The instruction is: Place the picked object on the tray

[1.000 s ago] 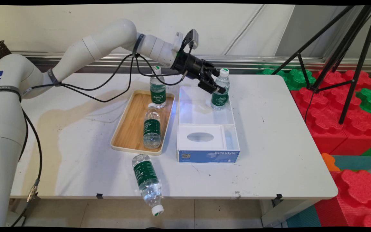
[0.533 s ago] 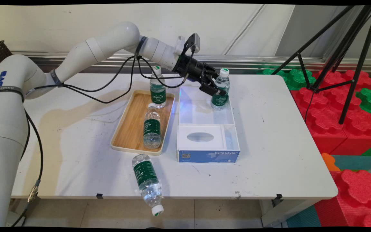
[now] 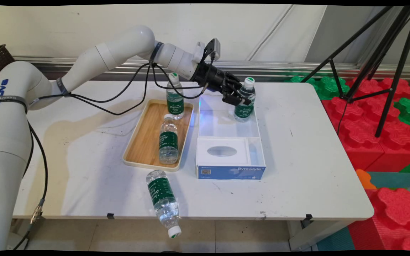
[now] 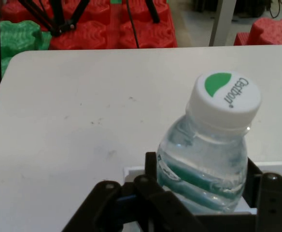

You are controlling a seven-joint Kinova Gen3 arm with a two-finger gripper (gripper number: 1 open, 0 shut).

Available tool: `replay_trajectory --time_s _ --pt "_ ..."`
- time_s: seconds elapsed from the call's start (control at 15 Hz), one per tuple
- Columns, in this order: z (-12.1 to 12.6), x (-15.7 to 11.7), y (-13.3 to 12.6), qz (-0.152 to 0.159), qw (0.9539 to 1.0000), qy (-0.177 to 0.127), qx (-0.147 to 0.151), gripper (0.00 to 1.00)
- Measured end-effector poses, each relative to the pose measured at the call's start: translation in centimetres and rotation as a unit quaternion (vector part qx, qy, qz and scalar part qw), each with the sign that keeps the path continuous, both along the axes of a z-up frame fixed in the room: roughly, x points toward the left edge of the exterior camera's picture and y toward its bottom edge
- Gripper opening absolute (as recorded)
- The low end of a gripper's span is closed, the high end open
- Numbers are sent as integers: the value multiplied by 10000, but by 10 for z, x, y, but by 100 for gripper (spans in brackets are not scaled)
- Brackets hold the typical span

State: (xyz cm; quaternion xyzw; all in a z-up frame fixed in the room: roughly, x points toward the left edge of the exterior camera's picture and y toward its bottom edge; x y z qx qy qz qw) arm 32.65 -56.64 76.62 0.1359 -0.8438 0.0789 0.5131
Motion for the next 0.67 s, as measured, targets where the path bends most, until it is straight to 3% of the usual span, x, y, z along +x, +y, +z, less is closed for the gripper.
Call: replay_trajectory --time_s 0.33,0.67 --pt "8 5 3 -75 10000 39 20 0" --pt "34 13 9 -118 9998 172 -9 0"
